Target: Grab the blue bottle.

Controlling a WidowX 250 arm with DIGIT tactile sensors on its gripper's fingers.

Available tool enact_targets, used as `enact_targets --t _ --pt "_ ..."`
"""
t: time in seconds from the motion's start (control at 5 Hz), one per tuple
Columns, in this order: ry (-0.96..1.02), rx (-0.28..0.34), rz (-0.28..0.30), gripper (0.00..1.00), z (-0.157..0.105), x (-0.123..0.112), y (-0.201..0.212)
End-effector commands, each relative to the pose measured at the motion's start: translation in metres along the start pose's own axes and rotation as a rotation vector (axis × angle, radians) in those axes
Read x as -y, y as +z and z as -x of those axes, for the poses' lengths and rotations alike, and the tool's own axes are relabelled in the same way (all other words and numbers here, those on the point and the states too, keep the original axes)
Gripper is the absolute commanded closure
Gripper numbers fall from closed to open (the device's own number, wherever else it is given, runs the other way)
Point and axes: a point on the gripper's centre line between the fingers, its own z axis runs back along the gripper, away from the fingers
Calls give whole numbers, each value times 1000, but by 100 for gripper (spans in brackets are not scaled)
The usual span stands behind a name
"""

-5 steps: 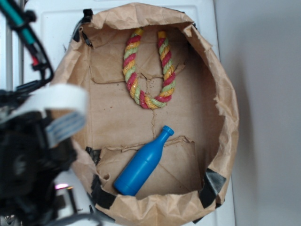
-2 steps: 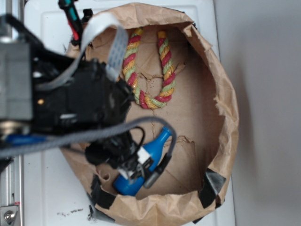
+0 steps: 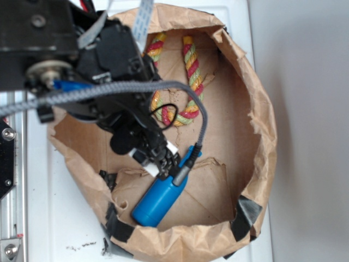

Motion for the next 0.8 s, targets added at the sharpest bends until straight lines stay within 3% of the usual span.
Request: enact_targets --t 0.0,0.2,0.6 --pt "11 28 18 0 -11 -8 9" --pt "-21 33 2 0 2 -14 8" --pt "-82 163 -99 0 33 1 -51"
